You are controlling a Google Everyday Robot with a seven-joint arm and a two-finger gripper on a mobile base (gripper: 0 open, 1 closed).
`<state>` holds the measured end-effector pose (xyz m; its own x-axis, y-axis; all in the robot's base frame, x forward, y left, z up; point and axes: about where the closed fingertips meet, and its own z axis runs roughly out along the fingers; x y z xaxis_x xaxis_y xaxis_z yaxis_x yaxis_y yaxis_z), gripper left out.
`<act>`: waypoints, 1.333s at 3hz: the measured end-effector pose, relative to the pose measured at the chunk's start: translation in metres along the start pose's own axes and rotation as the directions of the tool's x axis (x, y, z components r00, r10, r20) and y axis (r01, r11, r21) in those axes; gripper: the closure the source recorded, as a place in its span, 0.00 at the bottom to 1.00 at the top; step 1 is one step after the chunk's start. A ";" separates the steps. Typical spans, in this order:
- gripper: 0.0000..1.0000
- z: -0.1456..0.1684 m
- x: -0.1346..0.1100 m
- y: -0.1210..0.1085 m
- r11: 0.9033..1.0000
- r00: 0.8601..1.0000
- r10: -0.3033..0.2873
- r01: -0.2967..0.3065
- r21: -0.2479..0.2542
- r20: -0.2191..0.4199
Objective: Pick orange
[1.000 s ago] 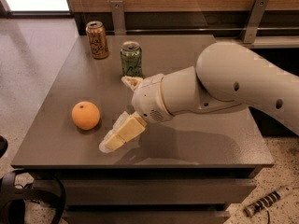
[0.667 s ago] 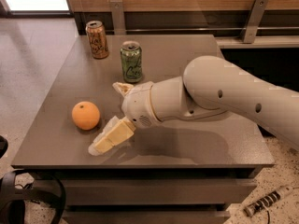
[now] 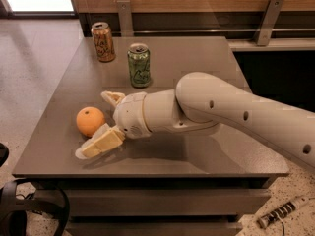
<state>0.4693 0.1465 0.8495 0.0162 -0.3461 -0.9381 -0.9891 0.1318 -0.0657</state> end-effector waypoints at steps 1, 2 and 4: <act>0.34 0.013 -0.004 0.000 0.999 0.999 -0.027 0.027 -0.021 0.020; 0.65 0.014 -0.005 0.001 0.999 0.999 -0.030 0.030 -0.024 0.020; 1.00 0.016 -0.008 0.004 0.999 0.999 -0.035 0.035 -0.029 0.019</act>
Offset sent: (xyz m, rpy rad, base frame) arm 0.0020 0.0116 -0.0006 0.0138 -0.0180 0.0265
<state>0.4675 0.1643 0.8511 0.0533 -0.3323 -0.9417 -0.9917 0.0928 -0.0889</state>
